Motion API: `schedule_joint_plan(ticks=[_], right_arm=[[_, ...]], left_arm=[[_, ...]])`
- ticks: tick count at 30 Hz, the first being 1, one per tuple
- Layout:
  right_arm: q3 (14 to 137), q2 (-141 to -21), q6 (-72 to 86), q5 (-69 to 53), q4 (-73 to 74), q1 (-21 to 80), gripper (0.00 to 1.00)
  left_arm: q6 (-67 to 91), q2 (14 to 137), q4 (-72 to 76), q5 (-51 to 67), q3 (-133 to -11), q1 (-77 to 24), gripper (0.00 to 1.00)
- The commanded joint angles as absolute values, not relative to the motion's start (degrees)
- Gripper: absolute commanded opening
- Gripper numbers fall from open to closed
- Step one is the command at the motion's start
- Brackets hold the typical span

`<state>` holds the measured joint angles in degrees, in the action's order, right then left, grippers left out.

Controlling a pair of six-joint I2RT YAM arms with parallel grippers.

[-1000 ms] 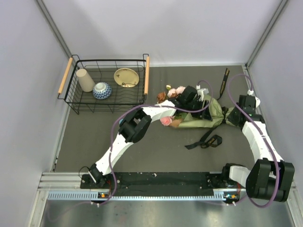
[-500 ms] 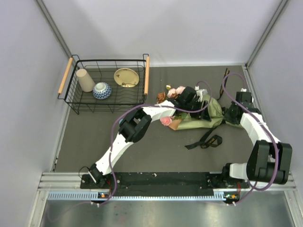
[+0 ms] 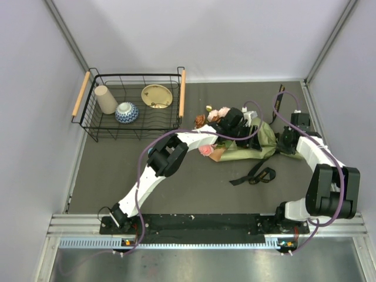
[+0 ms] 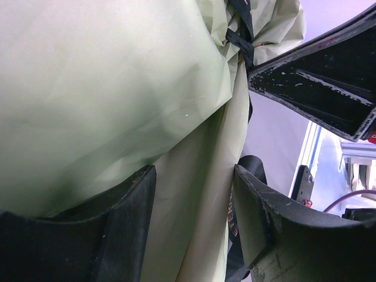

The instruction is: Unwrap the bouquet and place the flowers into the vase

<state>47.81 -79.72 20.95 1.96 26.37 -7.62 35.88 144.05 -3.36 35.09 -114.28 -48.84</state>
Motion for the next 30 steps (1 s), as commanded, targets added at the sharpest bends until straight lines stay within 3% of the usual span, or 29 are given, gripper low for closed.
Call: schedule_joint_plan(ticks=[1,13,16,22,30], right_arm=[[50.8,-80.9,19.6,3.8,24.9,-7.1,0.20],[52.4,-83.0,18.9,3.0,24.3,-6.9,0.24],[52.1,-82.8,18.9,2.5,24.3,-6.9,0.21],[52.0,-81.1,19.3,1.8,25.1,-6.5,0.00],[52.3,-76.1,21.8,7.9,29.4,-6.0,0.00]], left_arm=[[34.8,143.3,-3.2,35.0,-113.6,-48.7,0.61],[35.0,143.4,-2.8,35.0,-113.6,-48.7,0.61],[34.8,143.4,-2.8,35.0,-113.6,-48.7,0.61],[35.0,143.6,-2.7,34.7,-113.8,-48.7,0.63],[35.7,144.3,-2.7,33.9,-113.8,-48.3,0.63]])
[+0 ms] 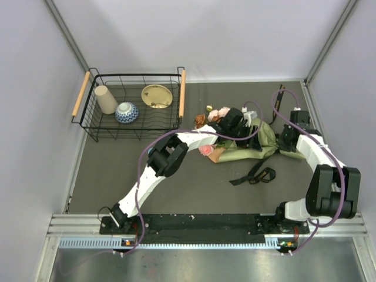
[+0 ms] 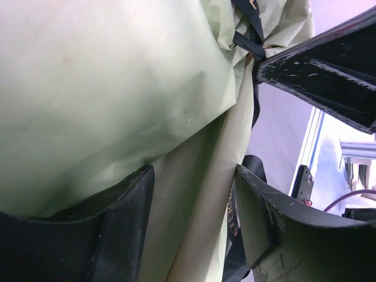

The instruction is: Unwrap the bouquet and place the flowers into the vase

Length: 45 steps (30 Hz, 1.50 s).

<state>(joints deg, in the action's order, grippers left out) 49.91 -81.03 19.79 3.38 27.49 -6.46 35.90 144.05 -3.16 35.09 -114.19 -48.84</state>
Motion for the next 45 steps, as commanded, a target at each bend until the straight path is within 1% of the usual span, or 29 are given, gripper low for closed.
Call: schedule_joint_plan(ticks=[1,5,12,20,21,22,23,25,26,31,32,34,35,42,45], right_arm=[[52.1,-74.4,22.3,8.8,30.0,-6.0,0.00],[50.8,-71.5,26.2,10.5,29.9,-6.2,0.00],[48.8,-70.8,31.7,12.1,30.5,-7.2,0.00],[49.7,-75.4,27.3,0.3,29.4,-7.8,0.00],[49.5,-75.5,27.1,-1.6,29.5,-7.8,0.02],[49.4,-75.3,26.9,-1.9,29.5,-7.7,0.07],[49.3,-74.9,26.1,-1.0,29.4,-7.7,0.17],[49.9,-74.3,25.1,-0.3,29.2,-7.6,0.21],[50.5,-74.4,24.2,1.8,29.4,-7.6,0.20],[54.8,-77.0,23.4,3.2,29.8,-7.6,0.16],[56.1,-78.5,23.2,3.3,29.8,-7.5,0.12],[57.2,-80.3,22.9,1.9,29.6,-7.5,0.06],[58.3,-81.0,22.9,1.2,29.4,-7.5,0.05],[61.5,-86.7,22.1,1.8,29.5,-6.9,0.04],[61.3,-87.5,22.0,2.9,29.8,-6.9,0.04]], left_arm=[[35.9,144.3,-2.8,33.8,-113.8,-48.3,0.63],[35.9,144.7,-2.8,33.4,-113.8,-48.0,0.63],[35.3,144.8,-3.5,33.2,-113.8,-47.6,0.63],[34.7,144.1,-3.8,33.9,-113.5,-47.6,0.65],[34.6,144.1,-3.8,34.0,-113.5,-47.6,0.65],[34.5,144.0,-3.8,34.3,-113.5,-47.6,0.65],[34.5,143.9,-3.7,34.3,-113.4,-47.6,0.65],[34.6,143.7,-3.5,34.5,-113.2,-47.6,0.65],[34.6,143.7,-3.4,34.5,-113.2,-47.6,0.65],[35.3,143.8,-2.6,35.1,-113.1,-47.7,0.65],[35.3,143.8,-2.5,35.2,-113.1,-47.8,0.65],[35.3,143.8,-2.5,35.2,-113.1,-47.9,0.65],[35.3,143.8,-2.5,35.1,-113.1,-48.0,0.65],[35.6,144.0,-2.3,35.2,-113.3,-48.1,0.65],[35.2,144.0,-2.5,35.0,-113.1,-48.1,0.67]])
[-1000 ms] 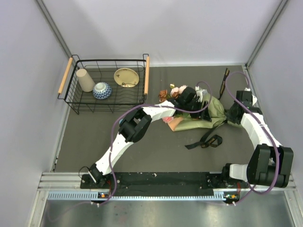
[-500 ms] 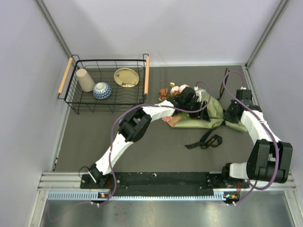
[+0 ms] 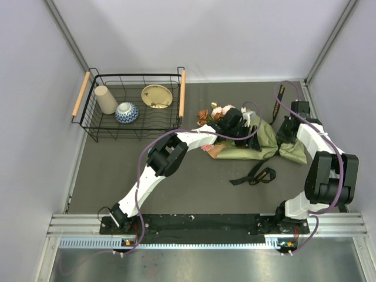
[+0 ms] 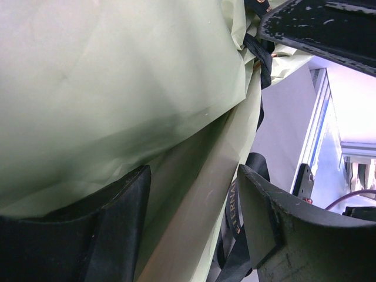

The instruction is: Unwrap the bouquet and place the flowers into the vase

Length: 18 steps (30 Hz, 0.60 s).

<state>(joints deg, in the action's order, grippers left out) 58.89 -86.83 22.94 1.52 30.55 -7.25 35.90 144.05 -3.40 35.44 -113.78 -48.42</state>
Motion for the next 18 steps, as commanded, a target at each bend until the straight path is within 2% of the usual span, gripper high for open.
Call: schedule_joint_plan(ticks=[1,9,18], right_arm=[[61.1,-87.7,21.9,3.2,29.9,-6.9,0.05],[60.7,-88.1,20.6,7.2,31.4,-6.9,0.08],[60.3,-90.1,19.4,4.3,31.9,-6.6,0.17]], left_arm=[[35.2,144.0,-2.4,35.1,-113.2,-48.1,0.68],[35.2,144.4,-2.2,35.1,-113.4,-48.1,0.69],[35.2,144.7,-2.4,35.2,-113.6,-48.1,0.69]])
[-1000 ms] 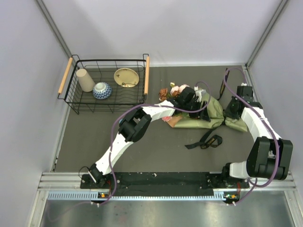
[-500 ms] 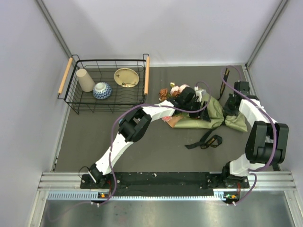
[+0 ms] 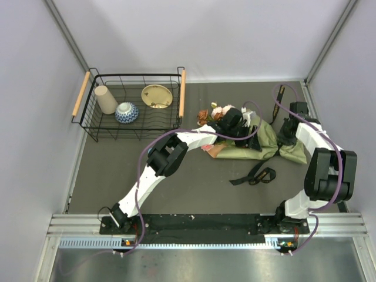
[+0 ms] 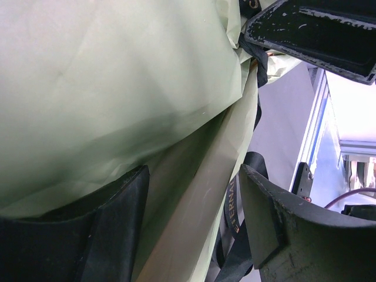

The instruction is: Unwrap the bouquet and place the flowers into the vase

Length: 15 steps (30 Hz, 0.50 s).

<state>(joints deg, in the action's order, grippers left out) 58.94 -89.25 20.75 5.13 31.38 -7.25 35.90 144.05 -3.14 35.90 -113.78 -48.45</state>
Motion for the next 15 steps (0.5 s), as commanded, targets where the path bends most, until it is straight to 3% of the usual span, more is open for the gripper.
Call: schedule_joint_plan(ticks=[1,9,15], right_arm=[[60.3,-90.0,19.3,4.3,31.9,-6.3,0.18],[59.0,-89.5,19.2,3.5,32.1,-5.7,0.22],[58.2,-88.9,19.5,1.5,32.0,-5.6,0.20]], left_arm=[[35.2,144.6,-2.4,35.2,-113.6,-48.1,0.69],[35.4,144.8,-2.2,35.3,-113.9,-48.1,0.70],[35.4,145.1,-2.2,35.4,-114.2,-48.1,0.70]])
